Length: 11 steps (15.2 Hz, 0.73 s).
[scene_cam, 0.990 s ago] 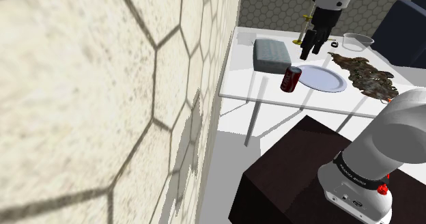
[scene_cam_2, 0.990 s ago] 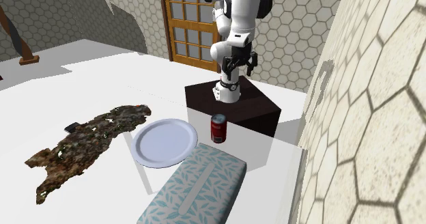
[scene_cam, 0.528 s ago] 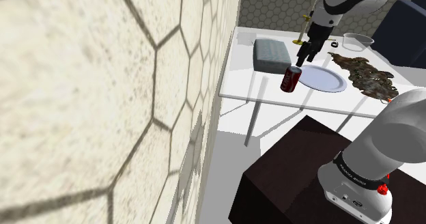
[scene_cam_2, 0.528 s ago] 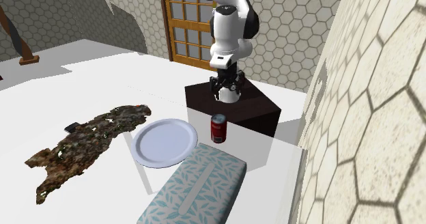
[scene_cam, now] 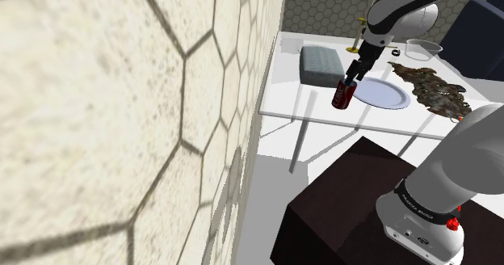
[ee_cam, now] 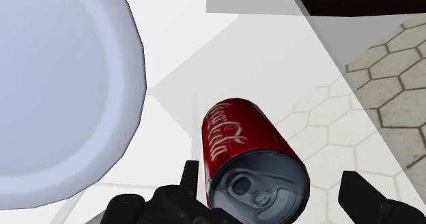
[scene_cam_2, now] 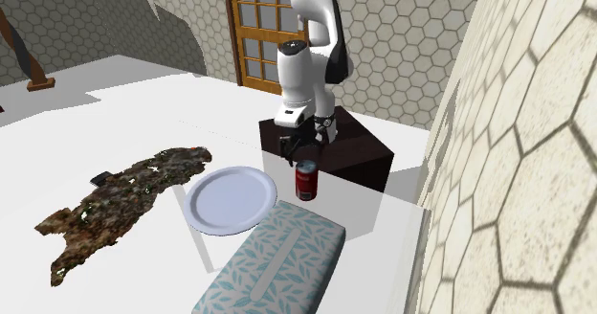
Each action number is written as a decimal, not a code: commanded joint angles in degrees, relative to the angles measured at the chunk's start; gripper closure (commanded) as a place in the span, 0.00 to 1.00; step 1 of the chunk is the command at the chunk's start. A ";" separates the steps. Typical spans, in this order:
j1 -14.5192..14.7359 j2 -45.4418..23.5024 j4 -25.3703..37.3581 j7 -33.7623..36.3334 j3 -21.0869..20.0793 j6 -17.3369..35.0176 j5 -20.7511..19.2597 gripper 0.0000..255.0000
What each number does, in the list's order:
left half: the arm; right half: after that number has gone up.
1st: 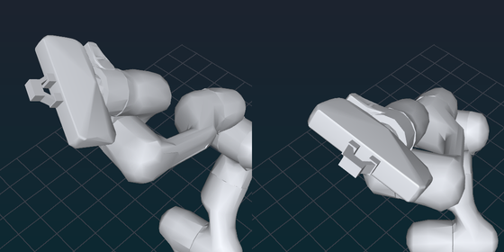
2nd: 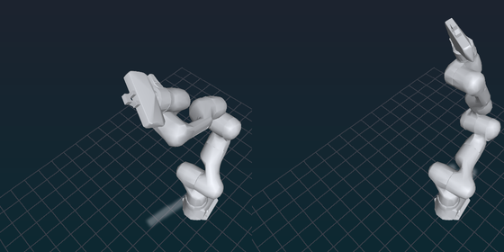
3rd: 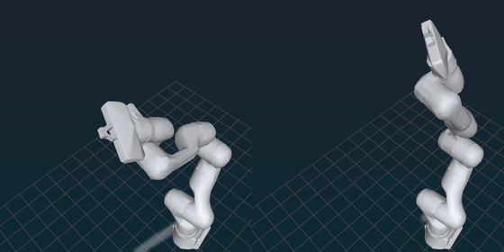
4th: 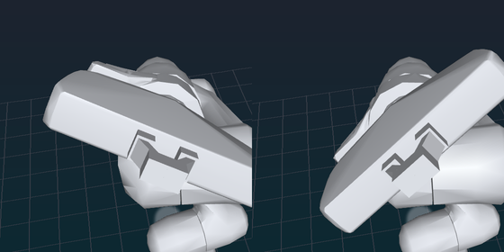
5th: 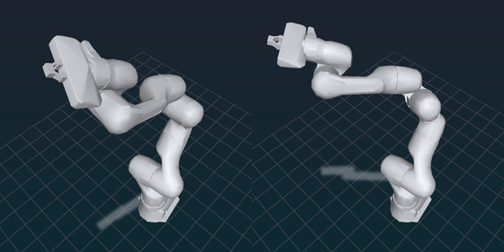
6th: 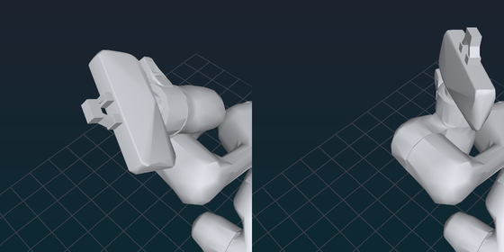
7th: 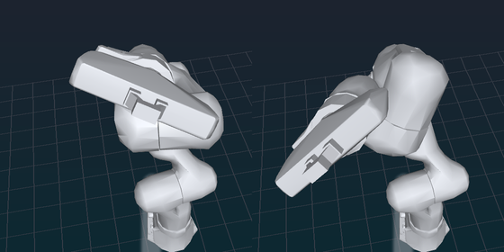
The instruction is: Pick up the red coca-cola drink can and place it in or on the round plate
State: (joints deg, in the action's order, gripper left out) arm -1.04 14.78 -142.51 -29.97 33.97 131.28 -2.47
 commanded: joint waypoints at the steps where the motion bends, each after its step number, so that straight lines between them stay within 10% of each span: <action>1: 0.40 -1.61 -0.33 -1.07 0.67 1.89 1.06 0.00; 11: 1.30 -4.65 -1.67 -2.74 1.42 5.83 3.30 0.00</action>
State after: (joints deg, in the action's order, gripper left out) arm 0.26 10.14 -144.16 -32.70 35.38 137.08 0.82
